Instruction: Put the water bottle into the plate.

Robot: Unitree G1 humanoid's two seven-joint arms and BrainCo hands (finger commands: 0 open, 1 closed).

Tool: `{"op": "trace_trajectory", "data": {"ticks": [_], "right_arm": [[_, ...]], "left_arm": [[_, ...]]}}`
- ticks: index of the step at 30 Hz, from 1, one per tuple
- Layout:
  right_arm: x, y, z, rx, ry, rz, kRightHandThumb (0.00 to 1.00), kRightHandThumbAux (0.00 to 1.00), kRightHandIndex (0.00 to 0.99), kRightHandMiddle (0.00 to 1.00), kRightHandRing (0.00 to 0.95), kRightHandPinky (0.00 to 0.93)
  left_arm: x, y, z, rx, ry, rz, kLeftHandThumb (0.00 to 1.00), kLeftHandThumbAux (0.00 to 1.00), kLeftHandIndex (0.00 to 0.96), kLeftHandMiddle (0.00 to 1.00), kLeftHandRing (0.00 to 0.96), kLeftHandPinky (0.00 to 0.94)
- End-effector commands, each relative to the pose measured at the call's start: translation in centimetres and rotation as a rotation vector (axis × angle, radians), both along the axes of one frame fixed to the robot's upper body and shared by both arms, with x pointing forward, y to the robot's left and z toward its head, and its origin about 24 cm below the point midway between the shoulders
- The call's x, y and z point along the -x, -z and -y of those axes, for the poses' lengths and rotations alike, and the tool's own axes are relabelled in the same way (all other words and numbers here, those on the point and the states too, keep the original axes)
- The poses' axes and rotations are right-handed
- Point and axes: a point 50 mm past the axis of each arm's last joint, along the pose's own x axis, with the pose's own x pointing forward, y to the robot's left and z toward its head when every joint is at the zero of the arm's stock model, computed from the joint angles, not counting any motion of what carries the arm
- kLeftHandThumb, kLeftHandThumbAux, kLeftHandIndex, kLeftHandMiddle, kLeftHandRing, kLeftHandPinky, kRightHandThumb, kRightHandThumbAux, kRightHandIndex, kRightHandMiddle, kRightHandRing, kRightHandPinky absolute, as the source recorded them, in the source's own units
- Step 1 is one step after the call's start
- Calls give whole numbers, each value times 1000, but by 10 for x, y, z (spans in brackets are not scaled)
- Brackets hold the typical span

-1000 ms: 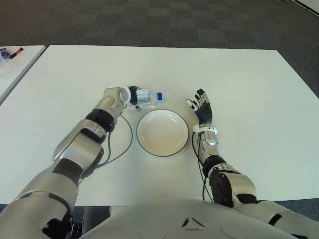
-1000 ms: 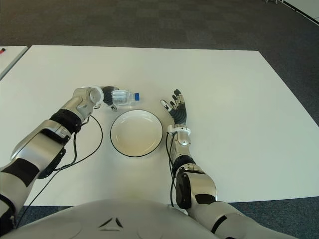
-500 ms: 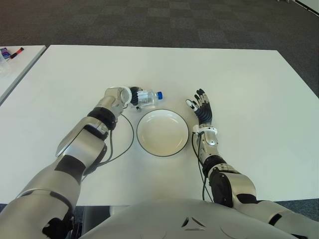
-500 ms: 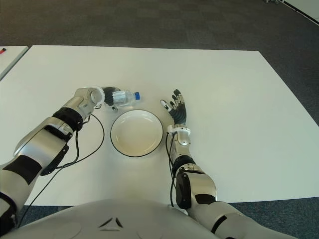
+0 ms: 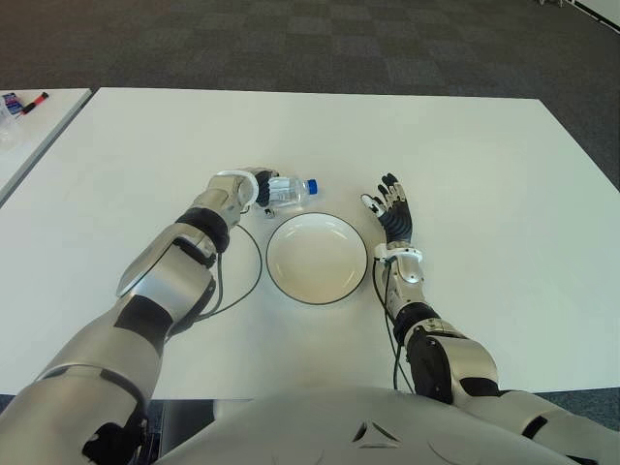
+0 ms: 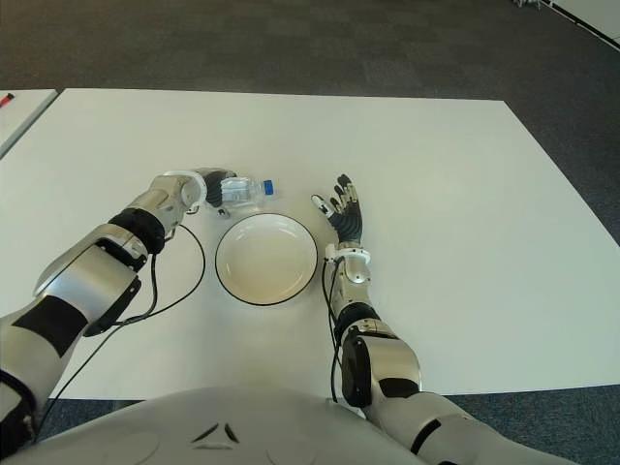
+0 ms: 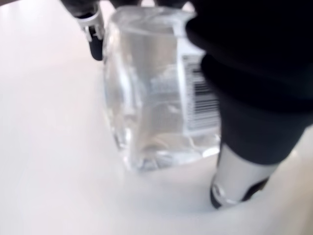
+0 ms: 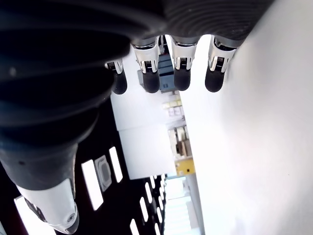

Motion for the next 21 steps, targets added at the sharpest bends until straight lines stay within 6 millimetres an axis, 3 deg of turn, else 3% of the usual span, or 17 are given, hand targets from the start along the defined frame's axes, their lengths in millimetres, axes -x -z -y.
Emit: {"op": "trace_trajectory", "data": {"ticks": [1, 21], "right_arm": [[23, 28, -1, -25, 8, -139, 41, 744, 75, 63, 49, 89], [23, 27, -2, -32, 7, -137, 29, 744, 67, 56, 41, 83]], "left_arm": [[16, 25, -3, -64, 33, -67, 0, 882, 0, 0, 0, 62], [16, 25, 1, -59, 79, -18, 0, 918, 0, 0, 0, 38]]}}
